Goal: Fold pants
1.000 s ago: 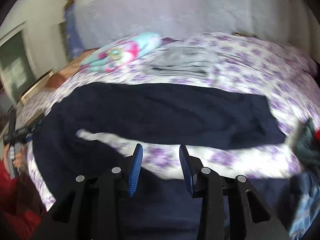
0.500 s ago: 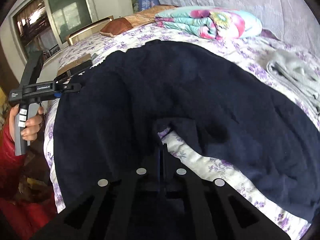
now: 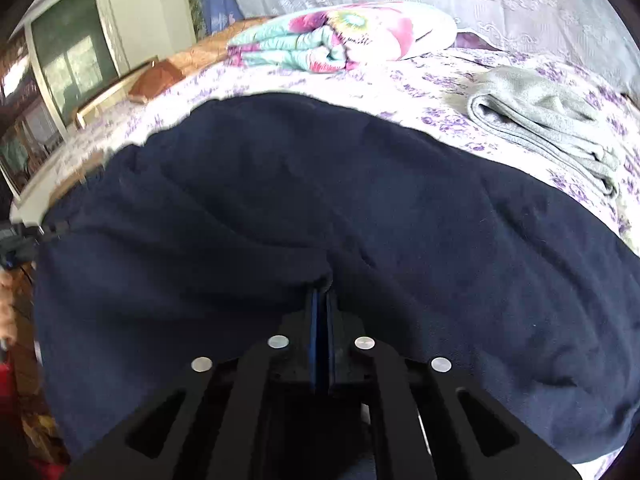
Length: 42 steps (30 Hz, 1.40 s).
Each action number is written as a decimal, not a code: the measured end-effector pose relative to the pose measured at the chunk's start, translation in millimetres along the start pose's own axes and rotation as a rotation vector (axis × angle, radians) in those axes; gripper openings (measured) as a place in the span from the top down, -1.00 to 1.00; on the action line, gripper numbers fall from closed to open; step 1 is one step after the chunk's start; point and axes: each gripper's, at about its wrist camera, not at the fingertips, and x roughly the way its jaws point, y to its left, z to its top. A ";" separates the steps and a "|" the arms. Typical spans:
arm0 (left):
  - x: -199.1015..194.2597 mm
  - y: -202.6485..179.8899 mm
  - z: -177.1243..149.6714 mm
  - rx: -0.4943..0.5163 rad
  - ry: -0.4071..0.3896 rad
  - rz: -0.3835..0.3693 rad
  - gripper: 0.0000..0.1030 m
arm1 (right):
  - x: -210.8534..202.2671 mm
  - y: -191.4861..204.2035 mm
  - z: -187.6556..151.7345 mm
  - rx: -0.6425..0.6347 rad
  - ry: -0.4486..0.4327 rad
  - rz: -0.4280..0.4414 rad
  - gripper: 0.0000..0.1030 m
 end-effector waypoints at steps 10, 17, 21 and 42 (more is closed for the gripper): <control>-0.3 -2.3 -13.2 0.072 -0.028 0.072 0.60 | -29.0 6.0 -66.0 -0.002 0.081 -0.001 0.65; 3.8 0.7 -12.0 0.033 -0.024 0.079 0.60 | -74.3 -30.5 -68.2 0.253 -0.118 0.030 0.71; -1.6 -1.0 -17.8 0.056 -0.039 0.080 0.50 | -155.3 -56.1 -136.2 0.366 -0.199 -0.079 0.40; -7.4 -6.3 -15.7 0.026 -0.036 0.004 0.77 | -255.0 -134.5 -271.2 0.734 -0.261 -0.252 0.83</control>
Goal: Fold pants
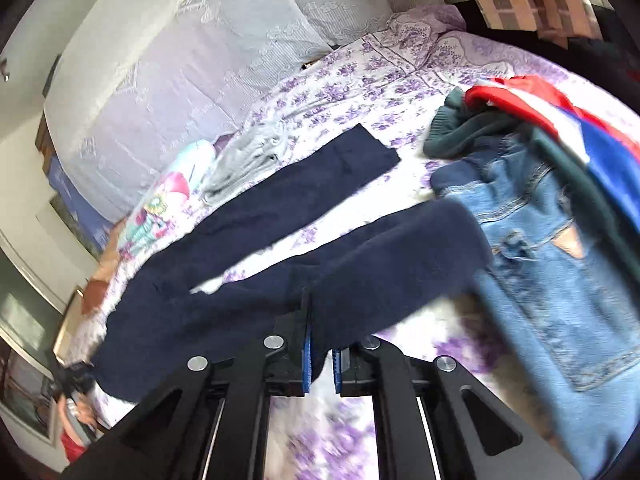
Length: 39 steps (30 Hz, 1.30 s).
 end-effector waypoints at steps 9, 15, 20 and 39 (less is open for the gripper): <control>-23.1 27.1 -2.7 -0.071 0.025 -0.030 -0.07 | -46.2 8.2 -4.9 -0.186 -0.091 -0.382 0.05; -58.3 -7.3 2.9 0.080 -0.099 0.077 -0.20 | -45.7 64.7 3.6 -0.339 -0.212 -0.290 0.00; -8.3 -77.3 -3.6 0.285 -0.001 0.011 -0.32 | 34.4 111.2 -10.2 -0.419 -0.019 -0.084 -0.12; 132.4 -148.3 144.1 0.341 0.161 0.080 -0.35 | 117.5 159.5 128.4 -0.615 0.052 0.197 -0.20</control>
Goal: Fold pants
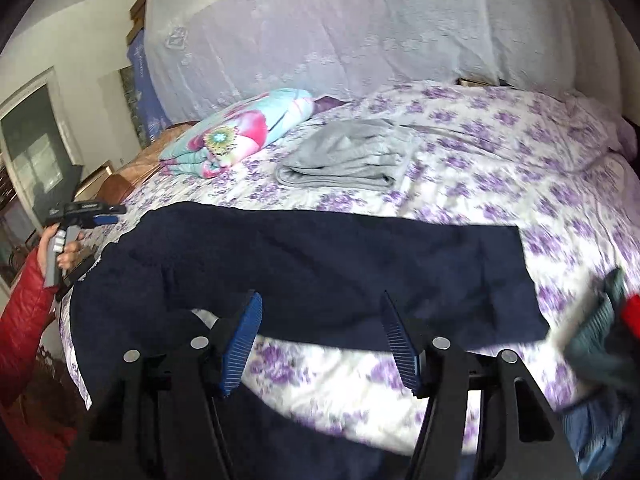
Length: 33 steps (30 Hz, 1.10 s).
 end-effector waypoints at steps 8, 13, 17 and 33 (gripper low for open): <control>67.8 5.4 34.3 -0.112 0.125 -0.027 -0.25 | 125.5 5.1 73.6 -0.304 0.124 0.039 -0.19; 89.9 1.9 39.5 -0.095 0.177 -0.017 -0.29 | 183.3 13.2 82.3 -0.464 0.189 0.093 -0.19; 96.2 -1.6 43.8 -0.088 0.206 -0.044 -0.61 | 219.1 14.4 79.1 -0.527 0.263 0.133 -0.18; 88.6 14.4 52.6 -0.304 0.282 -0.110 -0.69 | 125.7 48.1 53.1 -0.498 0.163 0.246 0.92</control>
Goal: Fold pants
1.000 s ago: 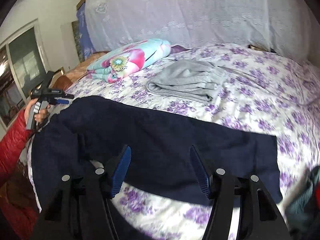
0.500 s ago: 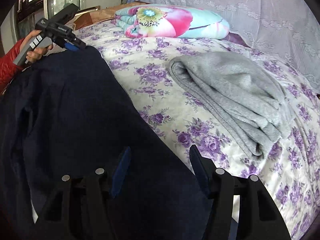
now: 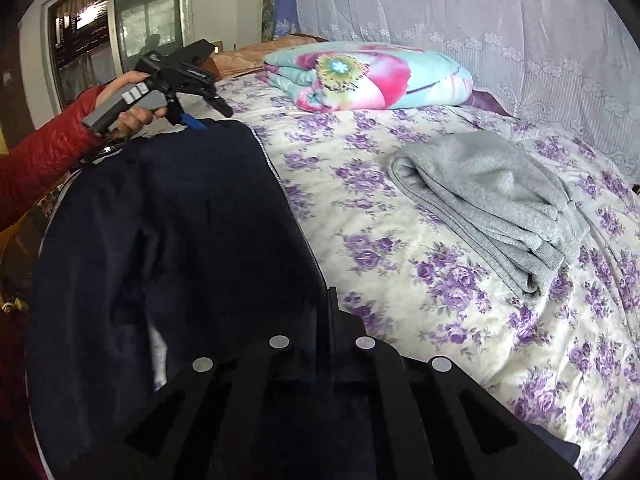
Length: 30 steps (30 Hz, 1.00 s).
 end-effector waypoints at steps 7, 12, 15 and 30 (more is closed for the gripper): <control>4.0 3.6 4.8 -0.113 0.029 -0.008 -0.69 | -23.5 35.0 -11.8 0.003 -0.032 -0.001 0.92; 12.7 -0.5 6.1 -0.110 0.063 0.056 -0.49 | -32.6 39.2 -25.9 0.054 -0.033 -0.010 0.95; 14.6 1.5 6.8 -0.131 0.052 0.097 -0.27 | -32.2 40.1 -32.5 0.069 -0.026 -0.002 0.95; -68.7 7.1 -44.3 -0.045 -0.155 -0.058 0.93 | -49.0 45.0 -34.1 0.128 -0.048 -0.078 0.96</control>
